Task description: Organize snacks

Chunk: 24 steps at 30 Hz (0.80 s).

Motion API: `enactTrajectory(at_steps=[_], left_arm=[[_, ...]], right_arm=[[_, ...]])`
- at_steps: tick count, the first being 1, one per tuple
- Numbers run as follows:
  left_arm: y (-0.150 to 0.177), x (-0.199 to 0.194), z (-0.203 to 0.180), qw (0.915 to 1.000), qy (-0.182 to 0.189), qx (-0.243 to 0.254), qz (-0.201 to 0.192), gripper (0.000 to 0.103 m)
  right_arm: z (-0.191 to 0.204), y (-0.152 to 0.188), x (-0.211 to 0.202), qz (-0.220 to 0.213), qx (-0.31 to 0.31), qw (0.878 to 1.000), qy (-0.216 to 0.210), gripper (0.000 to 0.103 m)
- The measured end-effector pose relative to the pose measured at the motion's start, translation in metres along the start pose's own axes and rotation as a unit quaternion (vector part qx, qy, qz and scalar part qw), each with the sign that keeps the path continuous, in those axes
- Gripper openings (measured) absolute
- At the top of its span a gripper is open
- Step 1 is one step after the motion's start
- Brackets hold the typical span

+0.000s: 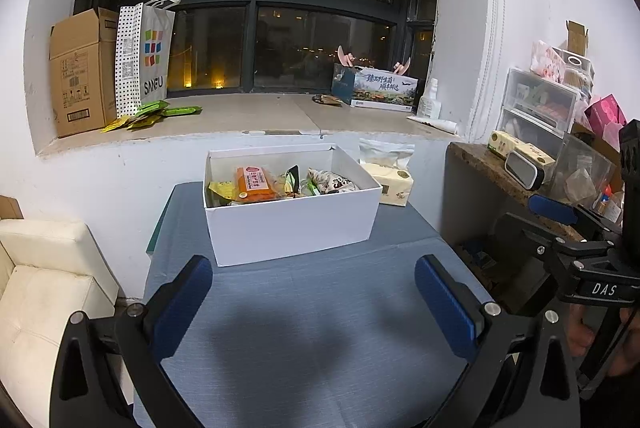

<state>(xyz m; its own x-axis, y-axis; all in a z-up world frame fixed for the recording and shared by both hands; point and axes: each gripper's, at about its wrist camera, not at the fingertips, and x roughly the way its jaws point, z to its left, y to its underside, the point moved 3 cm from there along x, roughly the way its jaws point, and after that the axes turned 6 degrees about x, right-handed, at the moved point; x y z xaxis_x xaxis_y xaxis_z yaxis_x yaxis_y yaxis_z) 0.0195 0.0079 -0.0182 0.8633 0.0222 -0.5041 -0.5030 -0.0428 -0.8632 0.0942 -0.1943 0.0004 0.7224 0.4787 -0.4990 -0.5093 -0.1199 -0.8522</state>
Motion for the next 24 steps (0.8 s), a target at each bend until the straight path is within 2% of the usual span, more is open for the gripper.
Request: enactTrajectory(at_steps=[24], left_arm=[[0.0002,-0.0002,-0.0008,1.0,0.0,0.002,0.003,0.103]], right_arm=[[-0.0006,-0.0003,0.0008,0.002,0.0,1.0,-0.004,0.103]])
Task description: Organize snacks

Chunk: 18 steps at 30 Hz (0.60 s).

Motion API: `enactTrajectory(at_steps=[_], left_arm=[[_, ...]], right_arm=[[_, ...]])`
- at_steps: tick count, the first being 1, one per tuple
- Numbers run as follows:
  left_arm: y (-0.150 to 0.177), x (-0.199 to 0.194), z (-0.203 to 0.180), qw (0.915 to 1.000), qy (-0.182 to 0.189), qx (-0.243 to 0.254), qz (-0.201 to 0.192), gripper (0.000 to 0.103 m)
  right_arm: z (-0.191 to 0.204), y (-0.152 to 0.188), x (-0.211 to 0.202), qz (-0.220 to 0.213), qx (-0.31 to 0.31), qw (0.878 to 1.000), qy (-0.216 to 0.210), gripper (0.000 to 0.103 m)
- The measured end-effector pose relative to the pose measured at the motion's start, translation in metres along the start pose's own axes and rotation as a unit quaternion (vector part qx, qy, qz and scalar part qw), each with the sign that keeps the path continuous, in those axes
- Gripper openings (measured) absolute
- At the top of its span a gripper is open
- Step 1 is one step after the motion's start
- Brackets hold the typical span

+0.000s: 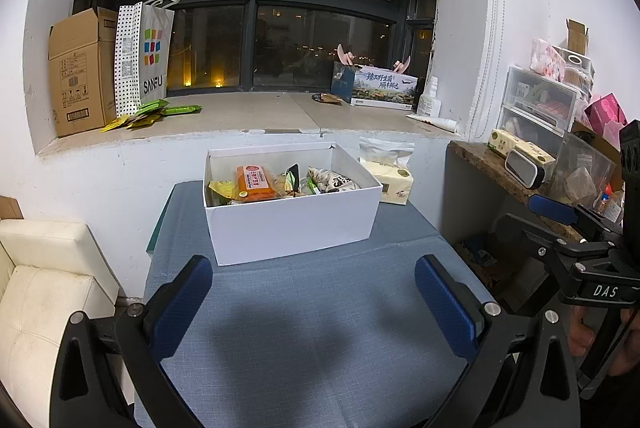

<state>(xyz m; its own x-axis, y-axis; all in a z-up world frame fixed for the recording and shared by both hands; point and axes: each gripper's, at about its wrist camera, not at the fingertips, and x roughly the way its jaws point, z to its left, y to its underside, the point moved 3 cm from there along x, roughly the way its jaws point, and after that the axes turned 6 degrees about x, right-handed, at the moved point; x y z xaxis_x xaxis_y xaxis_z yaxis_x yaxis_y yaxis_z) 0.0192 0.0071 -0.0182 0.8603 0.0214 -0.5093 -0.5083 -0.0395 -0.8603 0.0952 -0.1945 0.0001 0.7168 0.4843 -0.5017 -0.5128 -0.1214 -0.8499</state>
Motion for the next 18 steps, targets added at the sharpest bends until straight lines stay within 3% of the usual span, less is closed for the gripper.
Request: enactTrajectory(at_steps=[18], left_arm=[[-0.0005,0.0,-0.0004,1.0,0.0,0.001,0.003,0.103]], right_arm=[[0.0013,0.0012,-0.0002,0.002,0.0,1.0,0.0,0.103]])
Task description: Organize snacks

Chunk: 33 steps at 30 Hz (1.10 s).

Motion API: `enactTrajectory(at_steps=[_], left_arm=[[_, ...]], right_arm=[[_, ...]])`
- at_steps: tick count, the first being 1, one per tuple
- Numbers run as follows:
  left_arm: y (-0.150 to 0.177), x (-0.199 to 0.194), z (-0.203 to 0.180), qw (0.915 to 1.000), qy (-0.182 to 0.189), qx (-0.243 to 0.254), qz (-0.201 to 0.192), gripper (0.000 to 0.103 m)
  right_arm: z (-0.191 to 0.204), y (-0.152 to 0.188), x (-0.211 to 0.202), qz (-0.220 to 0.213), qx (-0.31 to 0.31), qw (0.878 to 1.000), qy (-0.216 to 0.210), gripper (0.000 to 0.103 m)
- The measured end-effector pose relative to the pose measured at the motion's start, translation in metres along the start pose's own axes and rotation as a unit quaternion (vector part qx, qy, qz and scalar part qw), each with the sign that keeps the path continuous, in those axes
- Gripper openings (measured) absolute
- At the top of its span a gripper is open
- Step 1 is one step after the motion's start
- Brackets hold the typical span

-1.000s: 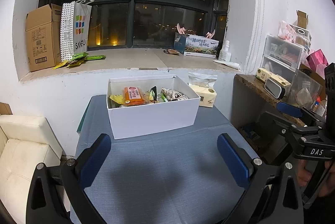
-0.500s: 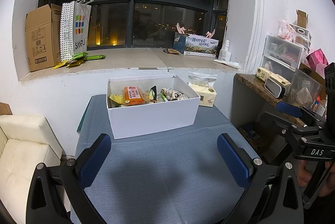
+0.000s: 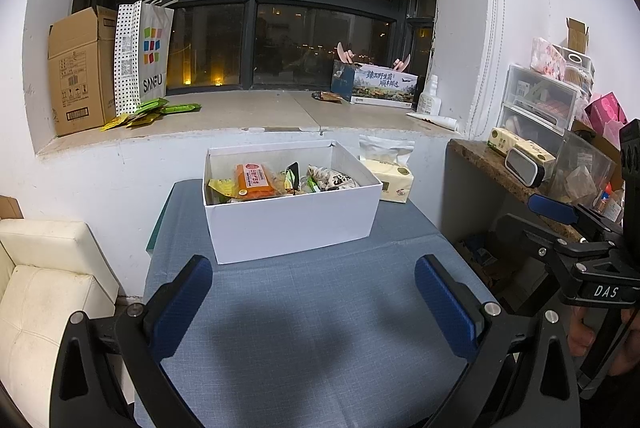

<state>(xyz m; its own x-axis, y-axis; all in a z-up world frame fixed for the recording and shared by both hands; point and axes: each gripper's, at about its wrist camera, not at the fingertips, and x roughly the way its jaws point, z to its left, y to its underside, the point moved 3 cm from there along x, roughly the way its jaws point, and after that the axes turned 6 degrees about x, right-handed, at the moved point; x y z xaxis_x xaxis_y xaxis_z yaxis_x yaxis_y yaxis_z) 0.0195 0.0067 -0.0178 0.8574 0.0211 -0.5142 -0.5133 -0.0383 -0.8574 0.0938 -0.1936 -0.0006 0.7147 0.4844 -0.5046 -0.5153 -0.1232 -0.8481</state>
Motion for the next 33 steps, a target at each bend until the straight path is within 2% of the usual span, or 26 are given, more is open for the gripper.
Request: enactTrajectory(at_steps=[33], left_arm=[[0.001,0.0022,-0.001,1.0,0.001,0.001,0.001,0.103]], right_arm=[[0.0003,0.0024,0.0003,0.003,-0.002,1.0,-0.002,0.103]])
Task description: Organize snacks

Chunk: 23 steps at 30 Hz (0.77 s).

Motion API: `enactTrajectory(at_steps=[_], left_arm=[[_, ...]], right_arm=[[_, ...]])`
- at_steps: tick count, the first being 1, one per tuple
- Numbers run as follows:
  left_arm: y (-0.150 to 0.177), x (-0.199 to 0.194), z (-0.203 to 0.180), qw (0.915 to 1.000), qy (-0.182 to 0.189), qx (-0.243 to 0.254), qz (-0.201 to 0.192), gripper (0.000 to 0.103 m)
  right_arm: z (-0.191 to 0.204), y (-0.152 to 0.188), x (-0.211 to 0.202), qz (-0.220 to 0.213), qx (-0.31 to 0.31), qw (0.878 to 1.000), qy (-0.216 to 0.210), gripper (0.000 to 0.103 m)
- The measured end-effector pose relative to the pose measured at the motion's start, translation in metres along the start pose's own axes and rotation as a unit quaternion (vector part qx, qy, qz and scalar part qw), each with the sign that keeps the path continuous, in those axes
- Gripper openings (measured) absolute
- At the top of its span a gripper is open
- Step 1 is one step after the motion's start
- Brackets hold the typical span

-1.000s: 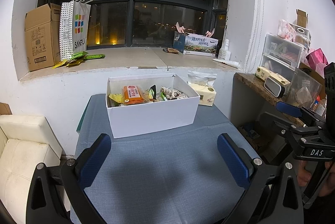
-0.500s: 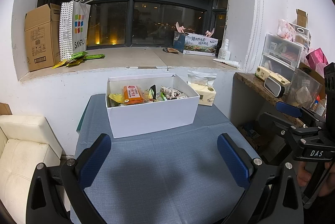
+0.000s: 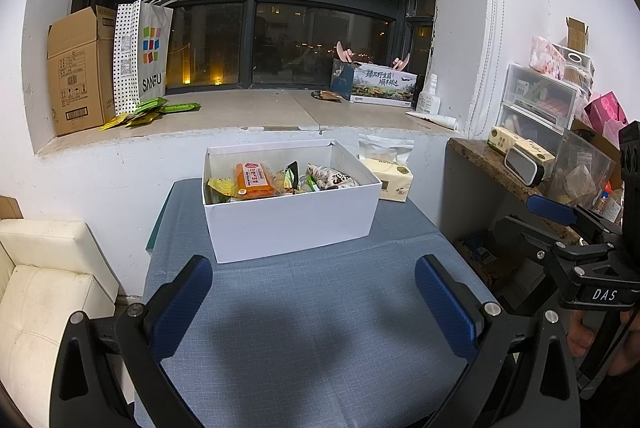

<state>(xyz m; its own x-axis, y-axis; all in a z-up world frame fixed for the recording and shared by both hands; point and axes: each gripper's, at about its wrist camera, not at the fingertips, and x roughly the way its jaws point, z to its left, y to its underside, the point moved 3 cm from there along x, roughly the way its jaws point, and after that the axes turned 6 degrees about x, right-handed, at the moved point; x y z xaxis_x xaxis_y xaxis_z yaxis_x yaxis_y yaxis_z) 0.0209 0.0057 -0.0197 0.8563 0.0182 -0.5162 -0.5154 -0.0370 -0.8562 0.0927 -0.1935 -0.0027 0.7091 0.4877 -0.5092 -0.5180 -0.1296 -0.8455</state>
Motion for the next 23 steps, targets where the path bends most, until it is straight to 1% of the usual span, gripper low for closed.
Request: enactTrajectory(at_steps=[18,23], left_arm=[[0.0011,0.0007,0.0003,1.0,0.003,0.001,0.001,0.103],[0.0021,-0.0003,0.0002,0.9999,0.013,0.002,-0.001,0.103]], right_arm=[[0.0004,0.0009,-0.0005,0.001,0.0,1.0,0.0,0.103],[0.0011,0.003,-0.0002,0.003,0.0,1.0,0.0,0.103]])
